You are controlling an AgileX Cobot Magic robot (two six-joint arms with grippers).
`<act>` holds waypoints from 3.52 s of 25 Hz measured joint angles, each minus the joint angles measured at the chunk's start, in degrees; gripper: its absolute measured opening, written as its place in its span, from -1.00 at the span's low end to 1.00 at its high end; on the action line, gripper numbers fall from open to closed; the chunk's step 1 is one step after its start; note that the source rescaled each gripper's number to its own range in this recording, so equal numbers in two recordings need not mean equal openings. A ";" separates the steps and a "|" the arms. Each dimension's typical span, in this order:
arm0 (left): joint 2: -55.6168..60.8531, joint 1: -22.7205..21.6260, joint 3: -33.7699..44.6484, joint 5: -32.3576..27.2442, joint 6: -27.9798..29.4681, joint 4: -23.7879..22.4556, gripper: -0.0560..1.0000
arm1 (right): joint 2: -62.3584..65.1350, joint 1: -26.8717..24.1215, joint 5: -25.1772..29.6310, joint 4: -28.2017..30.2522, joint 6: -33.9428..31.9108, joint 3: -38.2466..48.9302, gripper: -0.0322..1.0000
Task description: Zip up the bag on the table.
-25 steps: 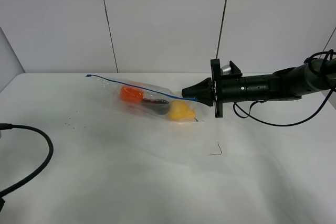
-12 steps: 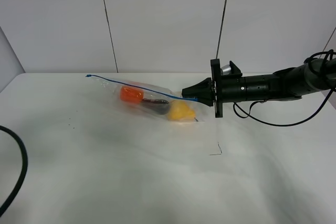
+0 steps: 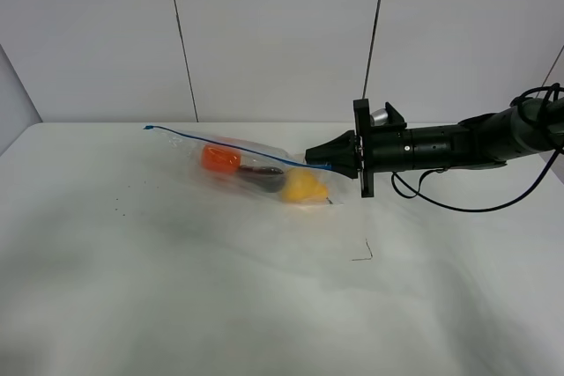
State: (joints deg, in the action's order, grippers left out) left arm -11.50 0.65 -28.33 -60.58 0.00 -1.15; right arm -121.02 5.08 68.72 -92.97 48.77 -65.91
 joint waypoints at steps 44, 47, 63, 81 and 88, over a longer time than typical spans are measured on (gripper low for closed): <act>11.89 -0.04 0.07 -0.11 0.00 0.00 0.72 | 0.11 0.00 0.55 78.65 -40.11 -39.28 1.00; 11.89 -0.04 0.07 -0.11 0.00 0.00 0.72 | 0.11 -0.28 0.60 80.76 -40.50 -39.38 1.00; 11.89 -0.04 0.07 -0.11 0.00 0.00 0.72 | 7.02 -5.37 0.55 83.09 -40.73 -31.05 1.00; 11.89 -0.04 0.07 -0.11 0.00 0.06 0.72 | 57.96 -5.37 -5.88 91.64 -46.06 29.55 1.00; 11.89 -0.04 0.07 -0.11 0.00 0.06 0.72 | 81.05 -5.37 -9.86 92.29 -46.11 37.46 1.00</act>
State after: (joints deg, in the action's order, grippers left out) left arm 0.39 0.61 -28.26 -60.69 0.00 -1.08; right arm -39.97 -0.28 58.86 -0.68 2.66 -28.44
